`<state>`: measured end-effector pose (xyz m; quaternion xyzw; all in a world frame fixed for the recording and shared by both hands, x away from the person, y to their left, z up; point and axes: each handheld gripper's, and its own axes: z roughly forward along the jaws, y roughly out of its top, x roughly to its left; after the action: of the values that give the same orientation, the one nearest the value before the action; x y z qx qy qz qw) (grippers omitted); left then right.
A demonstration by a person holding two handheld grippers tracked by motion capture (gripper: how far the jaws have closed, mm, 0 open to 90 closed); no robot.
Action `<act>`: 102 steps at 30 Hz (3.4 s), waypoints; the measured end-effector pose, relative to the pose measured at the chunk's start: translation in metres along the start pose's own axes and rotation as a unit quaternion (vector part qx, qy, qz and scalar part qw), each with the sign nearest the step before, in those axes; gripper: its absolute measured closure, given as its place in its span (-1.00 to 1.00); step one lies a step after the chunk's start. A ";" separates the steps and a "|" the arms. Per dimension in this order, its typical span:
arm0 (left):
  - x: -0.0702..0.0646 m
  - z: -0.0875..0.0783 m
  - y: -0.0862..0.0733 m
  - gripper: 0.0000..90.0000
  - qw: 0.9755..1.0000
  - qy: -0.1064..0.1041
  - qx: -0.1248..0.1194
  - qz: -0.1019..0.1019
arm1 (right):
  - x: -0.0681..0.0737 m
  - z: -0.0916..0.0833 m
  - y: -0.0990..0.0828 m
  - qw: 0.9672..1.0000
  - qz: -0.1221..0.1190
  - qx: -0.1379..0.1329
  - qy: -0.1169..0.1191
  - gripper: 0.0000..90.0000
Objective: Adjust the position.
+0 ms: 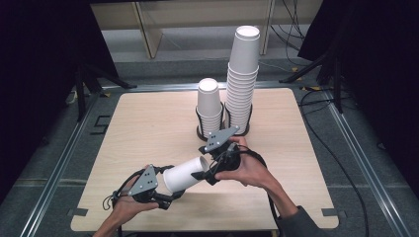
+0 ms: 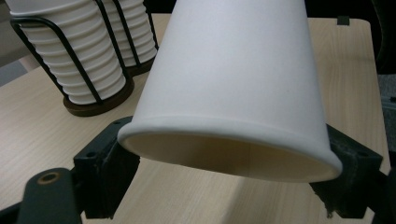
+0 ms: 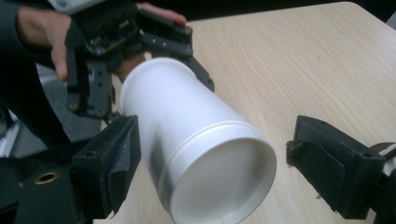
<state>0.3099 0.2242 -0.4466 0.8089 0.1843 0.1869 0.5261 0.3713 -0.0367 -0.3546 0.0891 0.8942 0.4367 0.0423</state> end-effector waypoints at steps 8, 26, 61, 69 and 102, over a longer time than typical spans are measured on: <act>0.000 0.000 0.000 -0.63 1.000 -0.012 0.011 0.007 | 0.007 0.008 0.000 0.999 -0.036 0.040 -0.005 -0.61; 0.000 -0.002 0.002 -0.63 0.997 -0.048 0.040 0.038 | 0.023 0.023 -0.004 0.990 -0.077 0.114 0.016 -0.58; 0.010 -0.005 -0.001 -0.82 0.998 -0.061 -0.020 -0.016 | 0.018 0.044 -0.005 0.978 -0.147 0.146 0.035 -0.47; 0.015 -0.010 0.000 -0.81 0.991 -0.054 -0.087 -0.083 | 0.005 0.024 -0.018 0.994 -0.090 0.042 0.046 -0.47; 0.010 -0.009 0.006 -0.99 0.982 -0.050 -0.140 -0.118 | 0.003 0.037 -0.021 0.993 -0.068 -0.040 0.088 -0.47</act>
<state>0.3143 0.2342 -0.4367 0.7079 0.2239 0.1064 0.6614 0.3713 -0.0200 -0.3943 -0.0130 0.8802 0.4743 -0.0036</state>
